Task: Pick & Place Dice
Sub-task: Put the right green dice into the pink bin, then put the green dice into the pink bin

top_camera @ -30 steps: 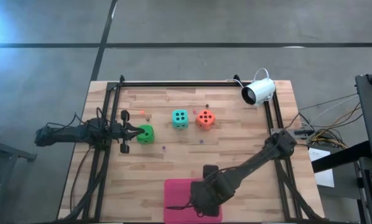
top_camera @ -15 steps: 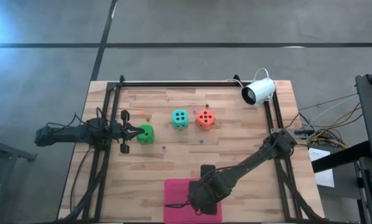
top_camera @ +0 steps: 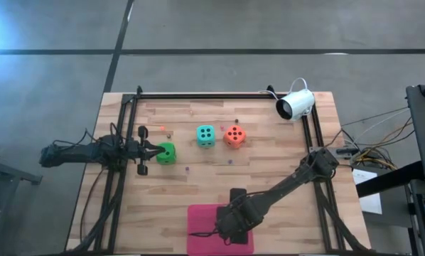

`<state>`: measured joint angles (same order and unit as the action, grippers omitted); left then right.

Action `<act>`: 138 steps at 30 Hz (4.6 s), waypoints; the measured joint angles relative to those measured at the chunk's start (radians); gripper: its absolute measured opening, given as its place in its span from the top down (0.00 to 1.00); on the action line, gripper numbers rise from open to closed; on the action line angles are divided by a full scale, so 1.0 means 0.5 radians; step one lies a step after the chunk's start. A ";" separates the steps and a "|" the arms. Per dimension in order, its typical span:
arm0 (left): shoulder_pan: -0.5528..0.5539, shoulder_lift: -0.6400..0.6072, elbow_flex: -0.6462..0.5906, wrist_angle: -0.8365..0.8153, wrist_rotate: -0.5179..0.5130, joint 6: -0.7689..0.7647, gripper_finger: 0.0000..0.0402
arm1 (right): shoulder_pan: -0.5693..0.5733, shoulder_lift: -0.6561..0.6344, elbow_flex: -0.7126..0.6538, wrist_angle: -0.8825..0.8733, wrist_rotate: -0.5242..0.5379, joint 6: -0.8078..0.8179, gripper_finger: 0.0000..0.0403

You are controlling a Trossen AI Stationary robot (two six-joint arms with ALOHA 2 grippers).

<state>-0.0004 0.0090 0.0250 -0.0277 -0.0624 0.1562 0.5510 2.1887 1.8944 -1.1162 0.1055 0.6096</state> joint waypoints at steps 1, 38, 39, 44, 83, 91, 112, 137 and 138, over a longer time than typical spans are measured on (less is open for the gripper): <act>0.000 0.000 0.000 0.000 0.000 0.000 0.93 | 0.001 0.000 -0.003 0.003 0.000 0.000 0.06; 0.000 0.000 0.000 0.000 0.000 0.000 0.93 | -0.024 -0.003 -0.005 -0.012 0.001 -0.061 0.03; 0.000 0.000 0.000 0.000 0.000 0.000 0.93 | -0.025 -0.003 -0.005 -0.011 0.001 -0.061 0.03; 0.000 -0.001 0.000 0.000 0.000 0.000 0.93 | -0.026 -0.006 -0.005 -0.007 0.001 -0.058 0.02; 0.000 0.016 0.000 -0.011 0.005 0.000 0.93 | -0.590 -0.600 0.018 -0.299 0.477 0.030 0.01; 0.003 0.016 0.000 -0.011 0.000 0.103 0.93 | -0.798 -0.646 0.016 -0.329 0.454 -0.209 0.01; 0.004 0.016 0.007 -0.002 0.043 0.073 0.93 | -0.810 -0.875 0.014 -0.347 0.372 -0.695 0.01; 0.003 0.863 1.062 -0.698 0.057 -0.174 0.93 | -0.809 -1.134 -0.229 -0.297 0.369 -0.735 0.01; 0.003 0.931 1.121 -0.745 0.057 -0.174 0.93 | -0.808 -1.165 -0.292 -0.237 0.364 -0.732 0.01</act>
<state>0.0010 0.4742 0.5855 -0.4000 -0.0338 0.0692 0.1471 1.6061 1.7482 -1.2349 0.2877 0.2436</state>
